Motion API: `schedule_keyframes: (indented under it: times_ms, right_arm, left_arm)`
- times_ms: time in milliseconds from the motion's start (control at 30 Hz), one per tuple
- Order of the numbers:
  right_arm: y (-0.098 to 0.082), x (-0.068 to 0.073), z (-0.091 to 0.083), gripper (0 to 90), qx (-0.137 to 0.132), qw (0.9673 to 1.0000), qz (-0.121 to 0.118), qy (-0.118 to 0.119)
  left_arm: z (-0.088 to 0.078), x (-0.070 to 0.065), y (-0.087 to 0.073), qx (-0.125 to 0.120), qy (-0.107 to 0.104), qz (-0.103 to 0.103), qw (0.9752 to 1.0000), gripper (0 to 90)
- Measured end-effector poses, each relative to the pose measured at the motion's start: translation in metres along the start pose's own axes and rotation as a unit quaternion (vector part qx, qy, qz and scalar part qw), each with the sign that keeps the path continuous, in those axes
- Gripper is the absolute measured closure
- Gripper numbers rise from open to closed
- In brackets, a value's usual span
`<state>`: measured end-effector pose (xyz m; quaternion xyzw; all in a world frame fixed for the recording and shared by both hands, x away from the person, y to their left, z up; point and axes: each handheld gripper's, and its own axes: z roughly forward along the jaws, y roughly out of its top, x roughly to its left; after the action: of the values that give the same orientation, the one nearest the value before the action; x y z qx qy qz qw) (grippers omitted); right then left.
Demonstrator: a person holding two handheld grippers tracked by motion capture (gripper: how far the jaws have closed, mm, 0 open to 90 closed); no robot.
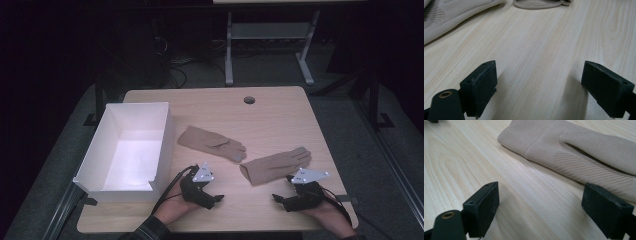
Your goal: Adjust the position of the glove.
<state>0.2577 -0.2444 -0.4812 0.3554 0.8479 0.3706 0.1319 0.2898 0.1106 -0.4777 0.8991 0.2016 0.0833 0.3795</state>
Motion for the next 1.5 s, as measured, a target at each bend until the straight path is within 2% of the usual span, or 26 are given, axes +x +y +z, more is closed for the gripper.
schedule_keyframes:
  times_ms: [167,200,233,267,300,333,400,433,467,633,733,767,1067,1167,1500]
  right_arm:
    - [0.0,0.0,0.0,14.7,0.001,1.0,-0.001,0.0]
    - [0.001,0.0,0.0,15.8,0.004,1.0,0.001,-0.001]
    - [0.003,0.0,-0.002,21.6,0.01,0.9999,0.004,-0.003]
    - [0.003,0.0,-0.002,21.6,0.01,0.9999,0.004,-0.003]
    - [0.005,0.0,-0.004,28.3,0.016,0.9998,0.006,-0.003]
    - [0.005,0.0,-0.004,28.3,0.016,0.9998,0.006,-0.003]
    - [0.008,0.0,-0.008,35.4,0.016,0.9998,0.009,-0.001]
    - [0.012,-0.001,-0.011,43.6,0.011,0.9999,0.013,-0.002]
    - [0.012,-0.001,-0.011,43.6,0.011,0.9999,0.013,-0.002]
    - [0.021,-0.003,-0.016,67.3,0.006,0.9999,0.013,-0.001]
    - [0.026,-0.007,-0.015,82.0,0.007,0.9998,0.019,0.007]
    - [0.031,-0.009,-0.014,89.8,0.006,0.9997,0.021,0.013]
    - [0.049,-0.011,-0.002,90.0,-0.009,0.9994,0.024,0.024]
    - [0.055,-0.013,0.004,90.0,-0.015,0.9992,0.018,0.033]
    - [0.072,0.001,0.031,90.0,0.003,0.9987,-0.002,0.051]
  left_arm:
    - [0.0,0.0,0.0,0.0,-0.001,-0.001,1.0,12.5]
    - [0.0,0.0,0.0,0.0,0.0,-0.001,1.0,12.6]
    - [0.0,0.0,0.0,0.0,0.0,-0.001,1.0,12.5]
    - [0.0,0.0,0.0,0.0,0.0,0.0,1.0,12.5]
    - [0.0,0.0,0.0,0.0,-0.001,-0.001,1.0,12.6]
    - [0.0,0.0,0.0,0.0,-0.001,-0.001,1.0,12.6]
    - [0.0,0.0,0.0,0.0,-0.001,-0.001,1.0,12.5]
    - [0.0,0.0,0.0,0.0,-0.001,0.0,1.0,12.6]
    - [0.0,0.0,0.0,0.0,-0.001,0.0,1.0,12.6]
    - [0.0,0.0,0.0,-0.004,-0.002,-0.003,1.0,12.6]
    - [0.0,0.0,0.0,-0.002,-0.001,-0.002,1.0,12.6]
    - [0.0,0.0,0.0,-0.002,-0.001,0.0,1.0,12.6]
    - [0.0,0.0,0.0,-0.002,-0.001,0.001,1.0,12.6]
    - [0.0,0.0,0.0,-0.002,-0.001,0.001,1.0,12.6]
    - [0.0,0.0,0.0,-0.001,-0.001,0.0,1.0,12.6]
